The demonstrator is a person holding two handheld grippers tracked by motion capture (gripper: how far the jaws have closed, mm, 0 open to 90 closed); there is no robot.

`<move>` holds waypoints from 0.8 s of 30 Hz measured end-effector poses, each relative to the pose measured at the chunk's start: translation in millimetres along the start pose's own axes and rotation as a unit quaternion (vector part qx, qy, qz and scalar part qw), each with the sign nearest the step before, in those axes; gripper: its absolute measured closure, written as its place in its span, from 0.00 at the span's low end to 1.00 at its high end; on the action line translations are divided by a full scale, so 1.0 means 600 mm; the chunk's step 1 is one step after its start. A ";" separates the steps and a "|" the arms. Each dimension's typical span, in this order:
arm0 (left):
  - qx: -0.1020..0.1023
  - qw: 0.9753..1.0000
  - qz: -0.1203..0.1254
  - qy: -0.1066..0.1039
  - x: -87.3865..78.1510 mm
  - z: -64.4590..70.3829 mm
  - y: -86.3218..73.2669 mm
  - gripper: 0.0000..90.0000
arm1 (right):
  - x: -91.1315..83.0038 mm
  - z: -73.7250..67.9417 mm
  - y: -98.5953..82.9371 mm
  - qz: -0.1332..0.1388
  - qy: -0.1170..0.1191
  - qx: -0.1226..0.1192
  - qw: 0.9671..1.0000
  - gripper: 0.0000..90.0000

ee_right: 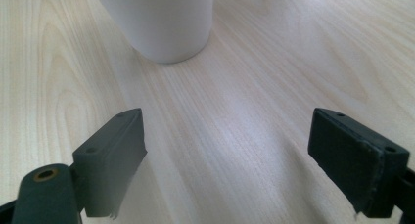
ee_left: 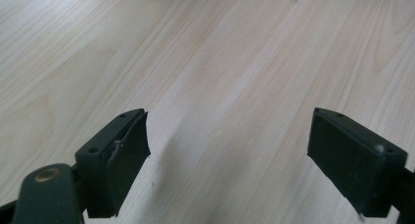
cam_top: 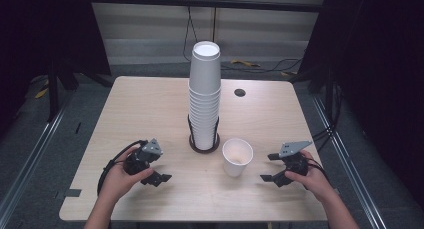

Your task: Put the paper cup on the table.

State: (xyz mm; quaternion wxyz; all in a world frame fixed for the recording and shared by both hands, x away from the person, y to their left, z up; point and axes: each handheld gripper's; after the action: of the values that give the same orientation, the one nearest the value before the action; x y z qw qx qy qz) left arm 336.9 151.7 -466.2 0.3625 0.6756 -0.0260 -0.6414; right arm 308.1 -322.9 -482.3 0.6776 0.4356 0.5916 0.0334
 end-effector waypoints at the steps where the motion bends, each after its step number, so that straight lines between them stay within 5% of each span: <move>1: -0.003 1.000 0.005 0.001 0.000 -0.002 -0.004 0.17 | 0.001 0.001 -0.001 0.001 0.001 0.001 1.000 0.15; 15: -0.029 0.999 0.019 0.021 -0.009 -0.027 -0.048 0.17 | 0.015 0.005 -0.020 -0.013 -0.027 -0.009 1.000 0.15; 24: -0.044 0.998 0.016 0.033 -0.003 -0.039 -0.078 0.17 | 0.014 0.008 -0.032 0.009 -0.033 -0.012 0.999 0.15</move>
State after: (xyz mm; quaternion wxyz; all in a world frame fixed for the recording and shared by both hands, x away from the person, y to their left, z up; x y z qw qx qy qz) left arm 337.5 197.7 -491.4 0.4023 0.6793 0.0034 -0.6138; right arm 305.6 -332.4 -501.4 0.7016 0.4338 0.5643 0.0323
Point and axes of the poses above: each handheld gripper's, and its own axes: x roughly forward along the jaws, y roughly out of its top, z roughly to its right, and after that the axes turned 5 degrees about -z, right-handed
